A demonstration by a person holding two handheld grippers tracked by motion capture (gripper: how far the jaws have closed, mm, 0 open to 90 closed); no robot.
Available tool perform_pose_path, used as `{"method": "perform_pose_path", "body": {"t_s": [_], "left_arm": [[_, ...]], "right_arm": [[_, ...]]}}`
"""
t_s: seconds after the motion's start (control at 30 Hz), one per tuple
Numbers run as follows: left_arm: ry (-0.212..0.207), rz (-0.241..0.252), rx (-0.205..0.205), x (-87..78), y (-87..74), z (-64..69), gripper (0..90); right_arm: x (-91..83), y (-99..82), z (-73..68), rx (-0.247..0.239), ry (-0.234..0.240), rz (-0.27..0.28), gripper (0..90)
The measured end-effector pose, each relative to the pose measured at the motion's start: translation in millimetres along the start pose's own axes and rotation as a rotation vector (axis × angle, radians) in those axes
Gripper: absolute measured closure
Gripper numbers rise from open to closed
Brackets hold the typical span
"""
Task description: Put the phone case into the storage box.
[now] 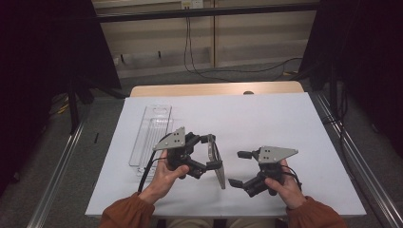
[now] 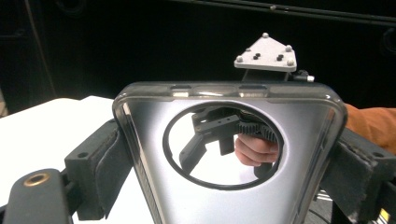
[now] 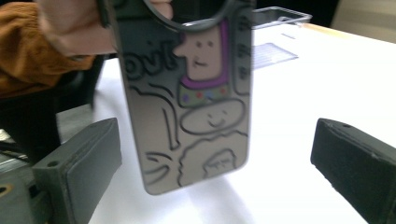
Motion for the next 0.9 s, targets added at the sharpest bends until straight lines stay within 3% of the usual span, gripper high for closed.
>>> {"method": "perform_pose_path", "body": {"t_s": [0.13, 0.2, 0.27, 0.33, 0.43, 0.5, 0.57, 0.67, 0.7, 0.73, 0.77, 0.8, 0.83, 0.9], "left_arm": [[0.03, -0.024, 0.011, -5.8, 2.0, -3.1, 12.3], [0.047, -0.01, -0.004, -6.5, 1.5, -3.8, 12.3], [0.07, -0.029, -0.003, -7.9, 1.3, -5.2, 12.3], [0.09, -0.036, -0.011, -9.3, 0.8, -6.9, 12.3], [0.086, -0.052, -0.015, -11.9, 1.4, -8.9, 12.3], [0.12, -0.042, -0.019, -11.8, 1.5, -7.8, 12.3], [0.123, -0.035, -0.019, -12.4, 2.1, -7.9, 12.3], [0.153, -0.042, -0.027, -15.1, 3.8, -7.4, 12.3], [0.135, -0.055, -0.023, -17.2, 4.4, -8.5, 12.3], [0.154, -0.032, -0.028, -17.3, 4.9, -8.5, 12.3], [0.148, -0.033, -0.03, -18.7, 5.5, -8.9, 12.3], [0.203, -0.025, -0.033, -19.4, 6.3, -7.8, 12.3], [0.165, -0.031, -0.034, -21.3, 6.8, -9.4, 12.3], [0.188, -0.025, -0.037, -23.7, 7.7, -10.4, 12.3]], "right_arm": [[-4.1, -1.8, 2.6, 0.012, -0.047, 0.006, 1.6], [-6.0, -3.0, 4.5, 0.025, -0.066, -0.007, 0.7], [-8.6, -5.1, 7.5, 0.038, -0.122, 0.003, 0.7], [-10.4, -6.0, 9.5, 0.046, -0.137, 0.0, 0.9], [-16.0, -6.0, 11.1, 0.048, -0.179, 0.021, 0.8], [-20.7, -5.8, 11.6, 0.052, -0.212, 0.038, 0.1], [-24.5, -6.2, 13.0, 0.055, -0.244, 0.047, 0.2], [-30.0, -8.5, 13.3, 0.056, -0.265, 0.048, 0.1], [-32.0, -9.8, 12.9, 0.06, -0.276, 0.052, 0.2], [-33.7, -10.7, 12.6, 0.057, -0.277, 0.051, 0.2], [-36.3, -12.2, 12.2, 0.055, -0.271, 0.057, 0.0], [-38.1, -12.9, 12.0, 0.056, -0.277, 0.056, 0.0], [-40.4, -13.9, 11.0, 0.061, -0.294, 0.052, 0.2], [-43.0, -15.7, 10.1, 0.059, -0.308, 0.049, 0.2]]}}
Point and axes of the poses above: each handheld gripper's, and its own axes: x roughly forward along the jaws, y roughly out of its top, z roughly to its right, the point moved 1 cm from there along x, roughly forward along the jaws
